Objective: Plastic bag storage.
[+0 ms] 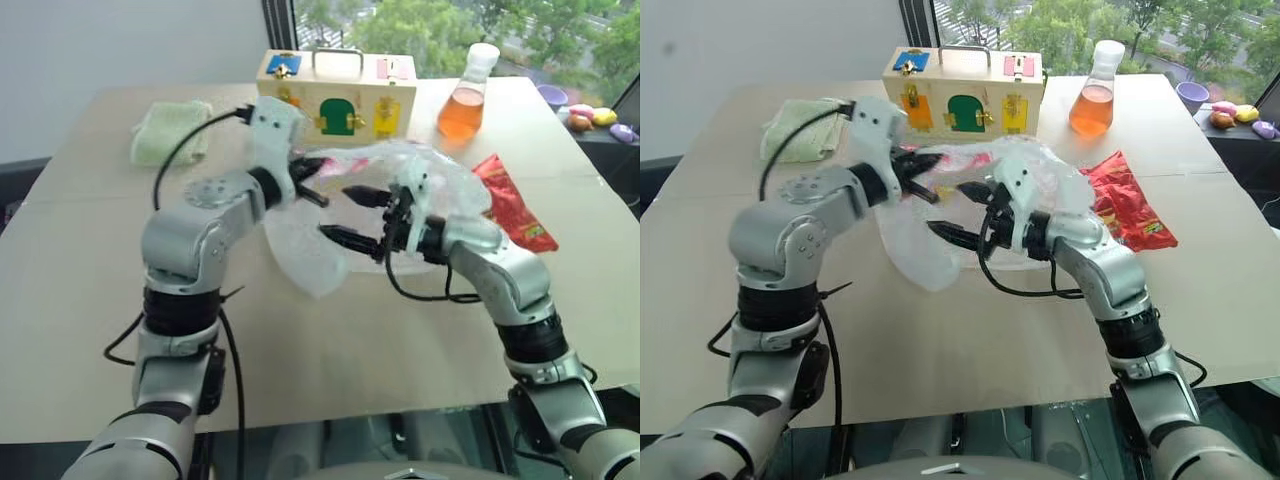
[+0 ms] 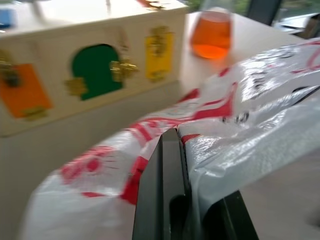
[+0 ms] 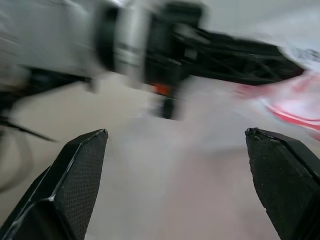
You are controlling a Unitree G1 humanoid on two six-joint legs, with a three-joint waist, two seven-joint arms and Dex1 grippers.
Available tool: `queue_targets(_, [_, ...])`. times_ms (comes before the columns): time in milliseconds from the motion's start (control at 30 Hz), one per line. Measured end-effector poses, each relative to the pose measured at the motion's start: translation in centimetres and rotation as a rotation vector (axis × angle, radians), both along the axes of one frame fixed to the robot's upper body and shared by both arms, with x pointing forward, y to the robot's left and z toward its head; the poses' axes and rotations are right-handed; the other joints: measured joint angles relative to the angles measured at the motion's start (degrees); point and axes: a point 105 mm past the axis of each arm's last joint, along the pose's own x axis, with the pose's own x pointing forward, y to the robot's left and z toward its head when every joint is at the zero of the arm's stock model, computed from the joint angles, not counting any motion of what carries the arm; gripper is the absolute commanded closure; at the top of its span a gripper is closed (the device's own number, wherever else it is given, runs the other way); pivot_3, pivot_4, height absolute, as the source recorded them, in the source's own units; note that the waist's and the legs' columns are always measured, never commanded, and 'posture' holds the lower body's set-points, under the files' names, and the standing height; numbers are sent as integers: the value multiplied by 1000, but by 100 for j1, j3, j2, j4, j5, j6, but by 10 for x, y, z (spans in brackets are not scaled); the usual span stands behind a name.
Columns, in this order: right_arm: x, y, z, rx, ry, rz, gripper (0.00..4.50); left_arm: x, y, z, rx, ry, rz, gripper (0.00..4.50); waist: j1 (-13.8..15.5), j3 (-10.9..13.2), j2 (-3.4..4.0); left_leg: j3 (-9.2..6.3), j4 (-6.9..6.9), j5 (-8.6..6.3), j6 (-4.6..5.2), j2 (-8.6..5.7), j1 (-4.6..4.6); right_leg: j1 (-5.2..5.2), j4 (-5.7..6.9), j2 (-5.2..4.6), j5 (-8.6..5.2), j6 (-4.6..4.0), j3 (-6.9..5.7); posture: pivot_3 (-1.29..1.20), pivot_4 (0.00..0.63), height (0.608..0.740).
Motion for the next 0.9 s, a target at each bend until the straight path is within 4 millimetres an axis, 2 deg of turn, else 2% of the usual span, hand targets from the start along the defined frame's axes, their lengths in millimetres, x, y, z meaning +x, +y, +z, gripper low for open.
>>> queue_targets(67, [-27, -15, 37, 89, -65, 106, 70, 3, 13, 7, 1, -41, 76, 4500, 60, 0, 0, -10, 0, -1, 1, -6, -14, 0, -8, -12, 0, 0, -14, 0, 150, 740])
queue_targets(167, [-49, -39, 69, 126, -188, 75, 70, 5, 19, 9, 8, -58, 117, 4500, 153, -1, -2, -8, 0, -4, 6, -11, -14, 5, -13, -18, 0, 2, -16, 0, 150, 740])
queue_targets(267, [-58, -63, 82, 127, -238, -48, 70, 7, 18, 8, 12, -63, 129, 4500, 164, -1, -3, -11, 1, -4, 6, -10, -11, 6, -7, -16, 0, 2, -20, 0, 150, 740])
queue_targets(333, [-58, -74, 84, 128, -245, -124, 70, 7, 16, 6, 14, -61, 125, 4500, 158, -1, -3, -10, 1, -4, 7, -9, -8, 6, -2, -16, 0, 2, -20, 0, 150, 740])
queue_targets(400, [-46, -104, 82, 122, -226, -369, 70, 9, 14, 4, 15, -56, 123, 4500, 163, -3, -6, -11, 2, -4, 7, -8, -5, 11, 1, -15, 0, 2, -21, 0, 150, 740])
queue_targets(433, [-38, -120, 78, 123, -195, -487, 70, 9, 16, 3, 17, -54, 130, 4500, 162, -4, -7, -9, 4, -4, 7, -8, -2, 14, 1, -16, 0, 2, -20, 0, 150, 740])
queue_targets(500, [-16, -169, 50, 122, -30, -806, 70, 10, 18, 2, 20, -53, 138, 4500, 162, -5, -9, -5, 7, -3, 7, -8, -2, 17, 2, -16, 0, 2, -17, 0, 150, 740])
queue_targets(533, [-12, -186, 34, 114, 49, -906, 70, 11, 19, 2, 21, -52, 140, 4500, 161, -5, -8, -1, 7, -3, 7, -9, -1, 15, 4, -16, 0, 2, -12, 0, 150, 740])
queue_targets(600, [-15, -214, -1, 115, 215, -1068, 70, 12, 19, 0, 20, -47, 140, 4500, 162, -6, -8, -2, 1, -3, 8, -5, 0, 14, 3, -11, -1, 1, -12, 0, 150, 740])
queue_targets(667, [-24, -228, -40, 130, 404, -1162, 70, 12, 21, -2, 22, -41, 145, 4500, 154, -4, -4, 2, -1, -3, 8, -3, -1, 11, 2, -10, -1, 1, -8, 0, 150, 740])
queue_targets(800, [-40, -239, -87, 269, 685, -1273, 70, 13, 17, -3, 19, -39, 129, 4500, 115, -5, -2, 18, 1, -4, 9, -2, 9, 12, 2, -5, -2, 4, 12, 0, 150, 740])
queue_targets(900, [-40, -248, -97, 339, 768, -1328, 70, 13, 17, -3, 19, -41, 125, 4500, 107, -5, -2, 37, 5, -2, 11, -1, 18, 14, 2, -3, -2, 6, 27, 0, 150, 740])
